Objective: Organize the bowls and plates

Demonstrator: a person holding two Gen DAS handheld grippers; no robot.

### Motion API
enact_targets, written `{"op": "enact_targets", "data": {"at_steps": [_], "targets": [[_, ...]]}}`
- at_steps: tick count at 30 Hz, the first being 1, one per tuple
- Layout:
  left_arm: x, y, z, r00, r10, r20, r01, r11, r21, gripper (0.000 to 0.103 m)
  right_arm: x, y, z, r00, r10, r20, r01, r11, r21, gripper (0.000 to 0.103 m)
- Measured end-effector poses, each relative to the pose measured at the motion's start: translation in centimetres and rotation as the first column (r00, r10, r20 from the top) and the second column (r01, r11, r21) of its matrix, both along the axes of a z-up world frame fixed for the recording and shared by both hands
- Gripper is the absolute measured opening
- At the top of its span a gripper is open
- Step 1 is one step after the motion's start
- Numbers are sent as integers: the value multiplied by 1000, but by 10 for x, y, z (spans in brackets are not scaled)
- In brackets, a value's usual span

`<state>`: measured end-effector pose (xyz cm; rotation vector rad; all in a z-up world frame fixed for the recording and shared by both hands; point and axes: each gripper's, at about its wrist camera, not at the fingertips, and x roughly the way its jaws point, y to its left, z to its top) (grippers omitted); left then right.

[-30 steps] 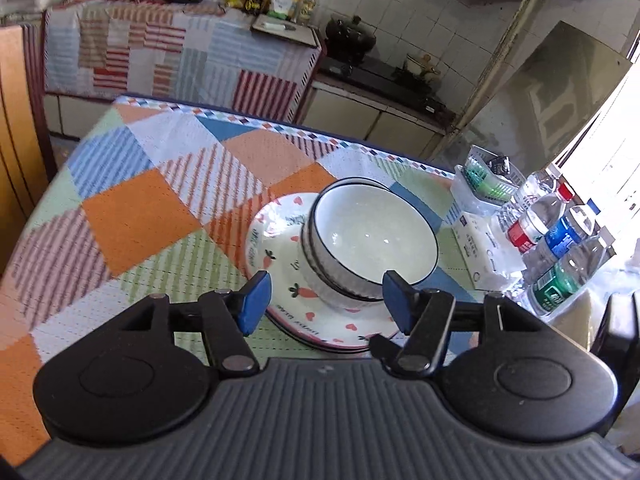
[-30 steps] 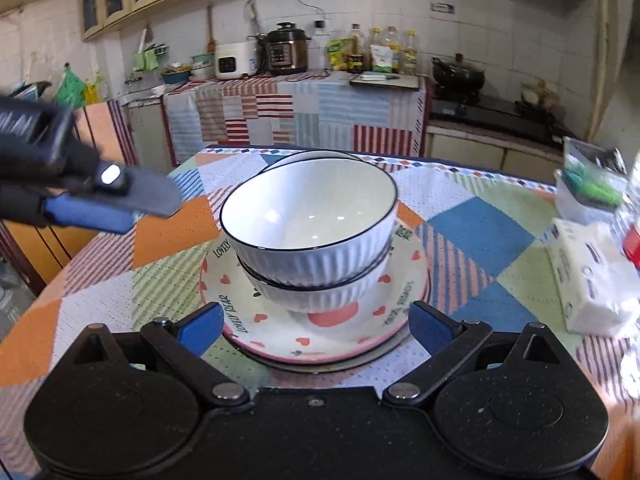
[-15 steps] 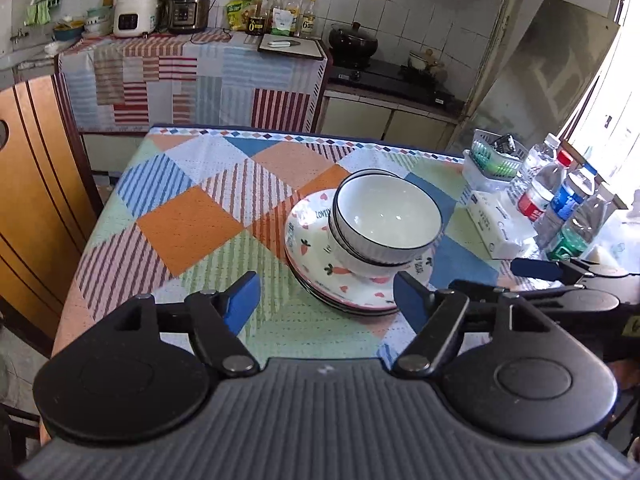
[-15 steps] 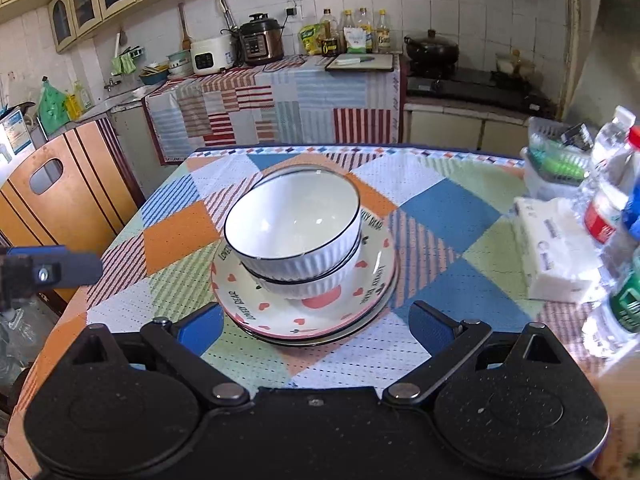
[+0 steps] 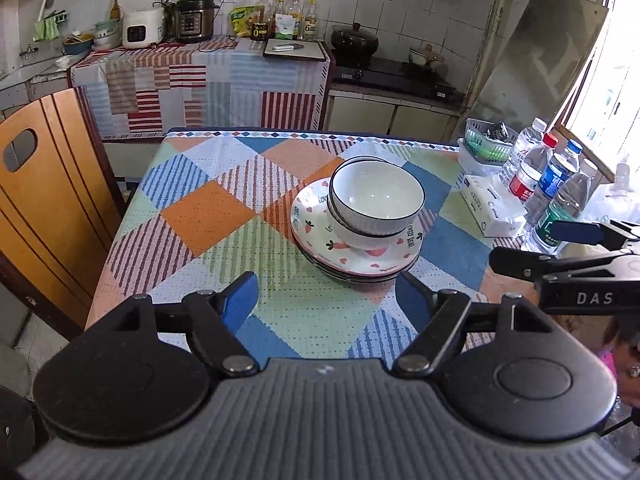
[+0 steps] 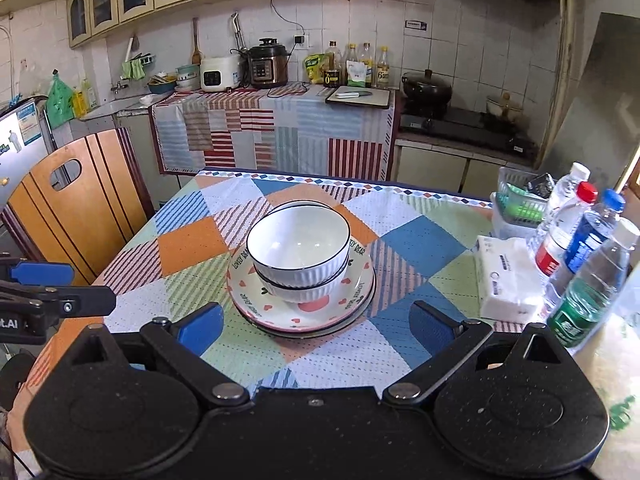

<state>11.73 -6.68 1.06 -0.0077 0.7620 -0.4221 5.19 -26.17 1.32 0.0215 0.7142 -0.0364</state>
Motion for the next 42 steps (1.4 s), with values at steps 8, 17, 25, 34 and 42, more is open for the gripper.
{"op": "enact_targets", "data": {"at_steps": [8,17,25,34,42], "targets": [[-28,5,2,996,75,51,-77,996,46,81,-26,5,3,1000,-5,24,6,999,-43,101],[-39,4,-6,991,83,101,-91,992,86,94,-36,11,-3,999,-28,38,30,998,-51,101],[-36,6,-13,992,110,65,-115,990,82,103,-43,19,-2,999,-28,47,30,998,-52,101],[-39,7,-19,991,127,50,-131,987,97,103,-48,22,-3,996,-43,74,48,997,-61,101],[-44,7,-17,987,138,78,-146,982,116,103,-49,21,-6,995,-63,79,68,996,-56,101]]}}
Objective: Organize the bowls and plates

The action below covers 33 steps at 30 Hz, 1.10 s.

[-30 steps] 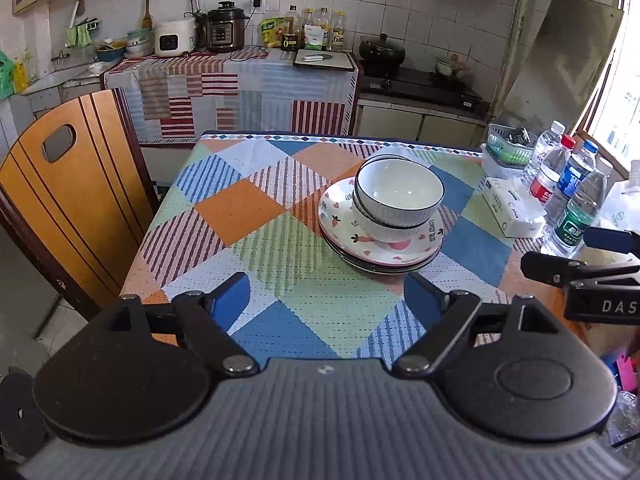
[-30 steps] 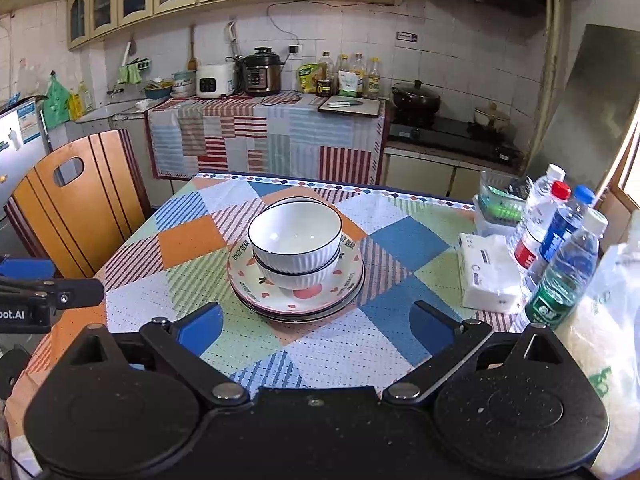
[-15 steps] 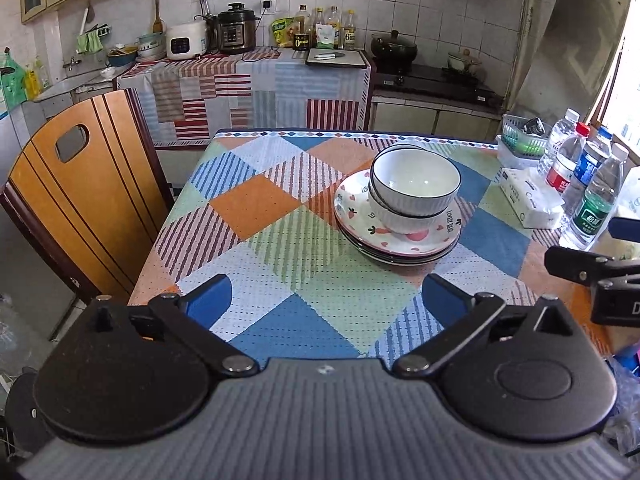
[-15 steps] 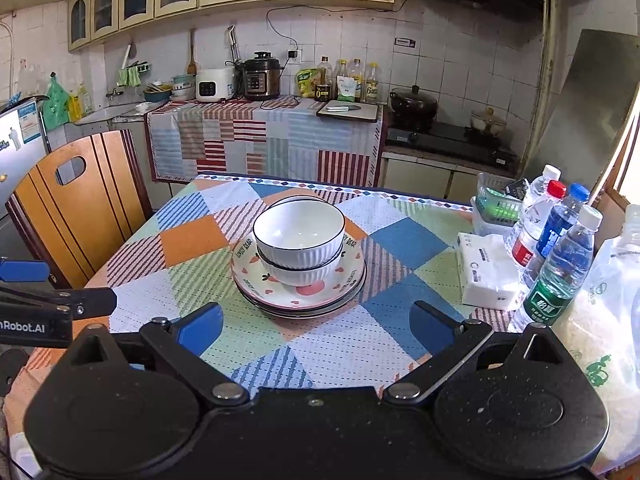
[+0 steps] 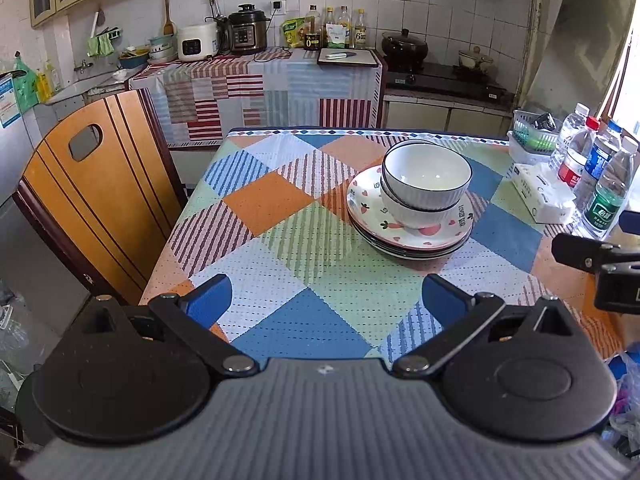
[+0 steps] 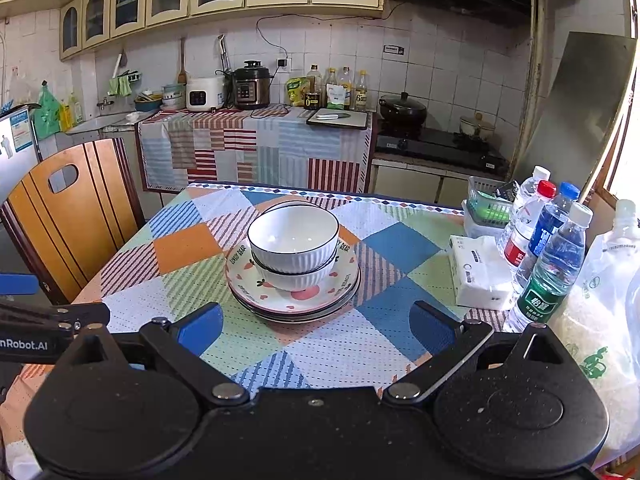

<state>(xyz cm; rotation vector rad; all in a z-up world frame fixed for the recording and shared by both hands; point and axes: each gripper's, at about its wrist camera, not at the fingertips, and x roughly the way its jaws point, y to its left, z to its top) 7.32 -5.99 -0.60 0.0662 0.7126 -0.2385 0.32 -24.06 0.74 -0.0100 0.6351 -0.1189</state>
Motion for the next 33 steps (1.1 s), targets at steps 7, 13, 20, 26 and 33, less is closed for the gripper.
{"op": "enact_targets", "data": {"at_steps": [7,13,20,26,33], "targets": [[2,-2,-3,1000,-4,-15,4,1000,14,103,0,-1,-4,1000,-17,-4,17,1000,-1,101],[0,-1,-5,1000,5,-15,-5,1000,15,103,-1,-1,-4,1000,-26,-10,26,1000,-4,101],[-3,-5,-5,1000,-8,-10,9,1000,25,103,-1,-1,-5,999,-36,-18,36,999,-5,101],[-5,-6,-6,1000,-9,-8,9,1000,27,103,-1,-3,-6,999,-42,-21,42,999,-4,101],[-4,-9,-8,1000,-16,-16,17,999,40,103,0,-4,-7,999,-42,-34,42,999,-2,101]]}}
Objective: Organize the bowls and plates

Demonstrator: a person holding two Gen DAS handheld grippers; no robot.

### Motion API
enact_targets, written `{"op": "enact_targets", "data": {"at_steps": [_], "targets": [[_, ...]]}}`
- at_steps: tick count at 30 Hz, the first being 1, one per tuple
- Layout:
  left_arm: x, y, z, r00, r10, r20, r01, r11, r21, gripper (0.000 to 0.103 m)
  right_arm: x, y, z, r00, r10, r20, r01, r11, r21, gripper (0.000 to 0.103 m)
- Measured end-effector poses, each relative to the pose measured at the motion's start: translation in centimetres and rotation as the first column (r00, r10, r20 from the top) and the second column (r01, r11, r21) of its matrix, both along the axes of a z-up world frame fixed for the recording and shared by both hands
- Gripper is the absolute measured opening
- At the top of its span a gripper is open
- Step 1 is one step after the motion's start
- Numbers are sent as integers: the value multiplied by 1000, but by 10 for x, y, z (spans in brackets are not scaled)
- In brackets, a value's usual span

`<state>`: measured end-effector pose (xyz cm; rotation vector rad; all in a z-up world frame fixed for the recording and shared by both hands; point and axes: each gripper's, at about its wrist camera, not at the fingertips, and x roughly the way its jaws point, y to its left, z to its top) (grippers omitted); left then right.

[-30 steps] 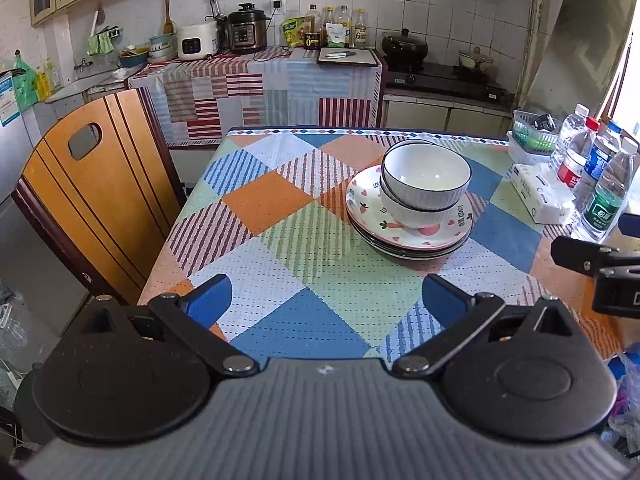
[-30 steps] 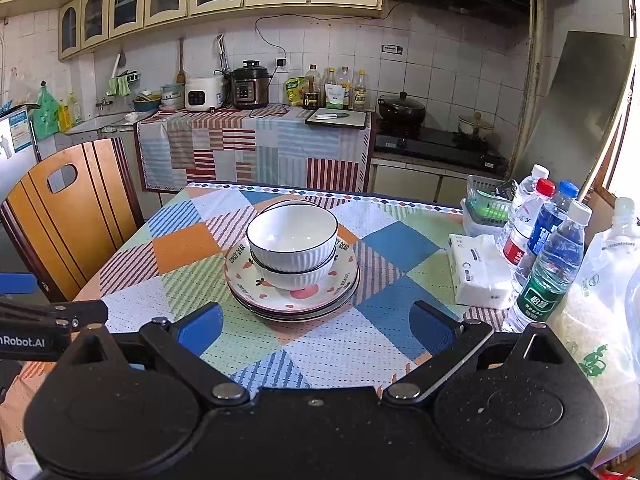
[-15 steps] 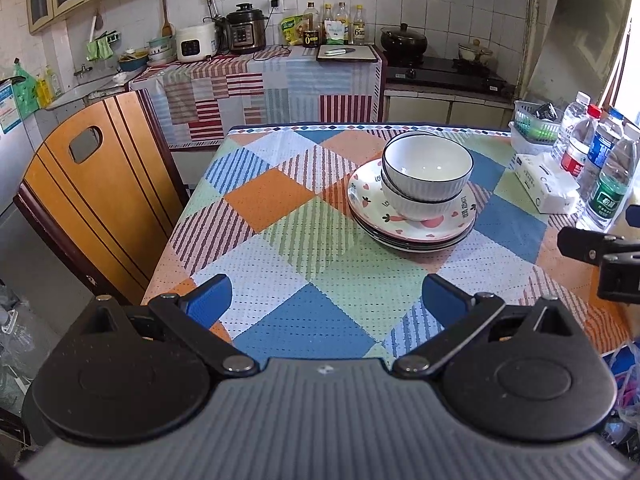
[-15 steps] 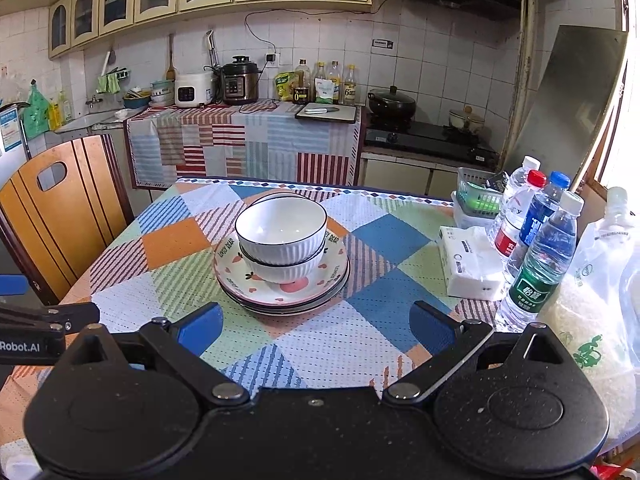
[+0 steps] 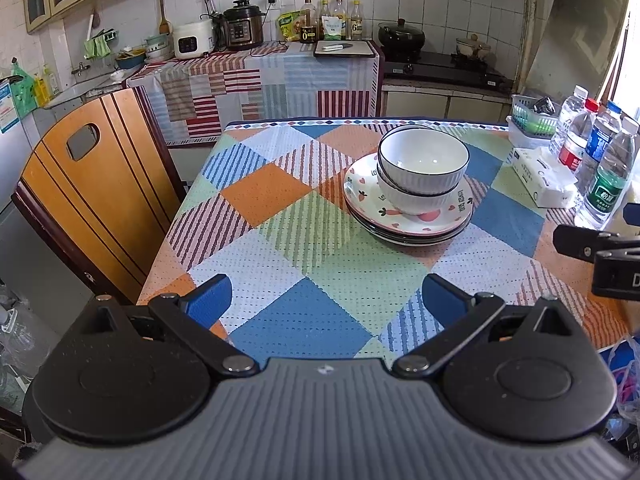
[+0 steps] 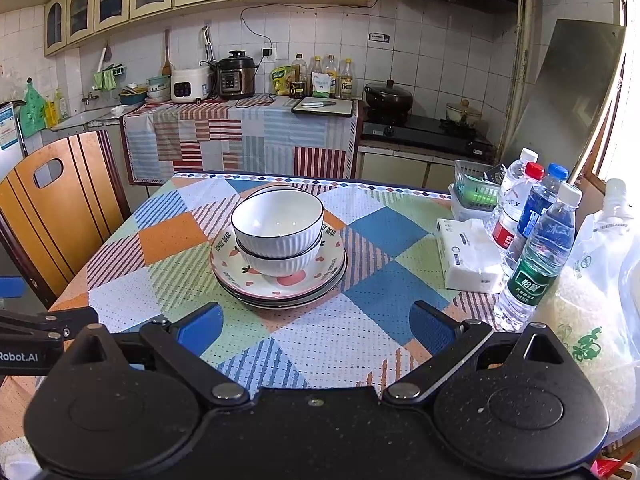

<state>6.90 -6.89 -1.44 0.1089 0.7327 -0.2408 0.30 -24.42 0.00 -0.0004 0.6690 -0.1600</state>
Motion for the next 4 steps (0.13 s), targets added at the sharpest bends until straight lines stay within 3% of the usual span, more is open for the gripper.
{"op": "enact_targets", "data": {"at_steps": [4], "targets": [[3,0,-1,1000,-13,-16,13,1000,-5,103,-1,-2,1,1000,-4,4,4,1000,-1,101]]}}
